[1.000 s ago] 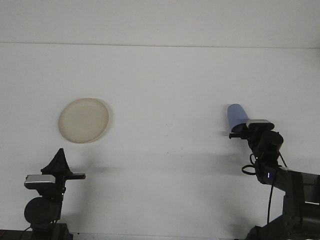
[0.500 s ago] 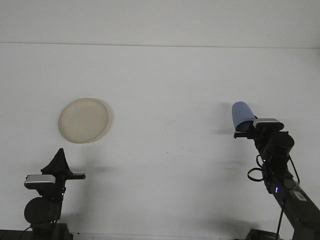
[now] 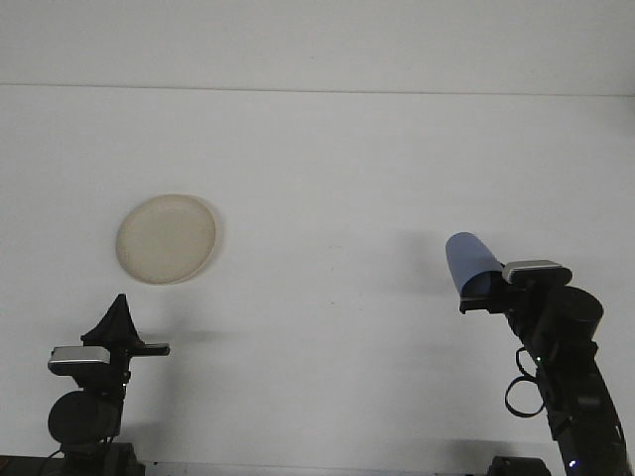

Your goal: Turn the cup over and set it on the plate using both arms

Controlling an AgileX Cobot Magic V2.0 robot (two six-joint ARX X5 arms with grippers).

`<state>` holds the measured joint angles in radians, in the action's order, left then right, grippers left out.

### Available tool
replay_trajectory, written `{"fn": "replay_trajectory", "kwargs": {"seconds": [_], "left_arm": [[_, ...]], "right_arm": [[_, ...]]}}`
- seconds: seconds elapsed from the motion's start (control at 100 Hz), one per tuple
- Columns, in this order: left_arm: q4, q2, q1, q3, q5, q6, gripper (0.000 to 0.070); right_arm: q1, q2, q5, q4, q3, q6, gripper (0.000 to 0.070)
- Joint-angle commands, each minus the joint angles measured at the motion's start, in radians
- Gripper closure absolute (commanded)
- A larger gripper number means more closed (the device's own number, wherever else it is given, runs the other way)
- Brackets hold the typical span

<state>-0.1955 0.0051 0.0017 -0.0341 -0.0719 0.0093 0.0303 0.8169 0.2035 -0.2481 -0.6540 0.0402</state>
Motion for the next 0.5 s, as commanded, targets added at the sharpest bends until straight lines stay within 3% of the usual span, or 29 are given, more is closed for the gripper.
{"fn": "replay_trajectory", "kwargs": {"seconds": [0.0, 0.49], "left_arm": [[-0.015, -0.002, 0.001, 0.02, 0.005, 0.0, 0.0689], [-0.015, -0.002, 0.001, 0.02, 0.005, 0.0, 0.0689]], "right_arm": [[-0.026, 0.002, -0.014, -0.093, -0.068, 0.016, 0.07], [-0.292, 0.284, -0.055, -0.763, -0.652, 0.059, 0.07]]}}
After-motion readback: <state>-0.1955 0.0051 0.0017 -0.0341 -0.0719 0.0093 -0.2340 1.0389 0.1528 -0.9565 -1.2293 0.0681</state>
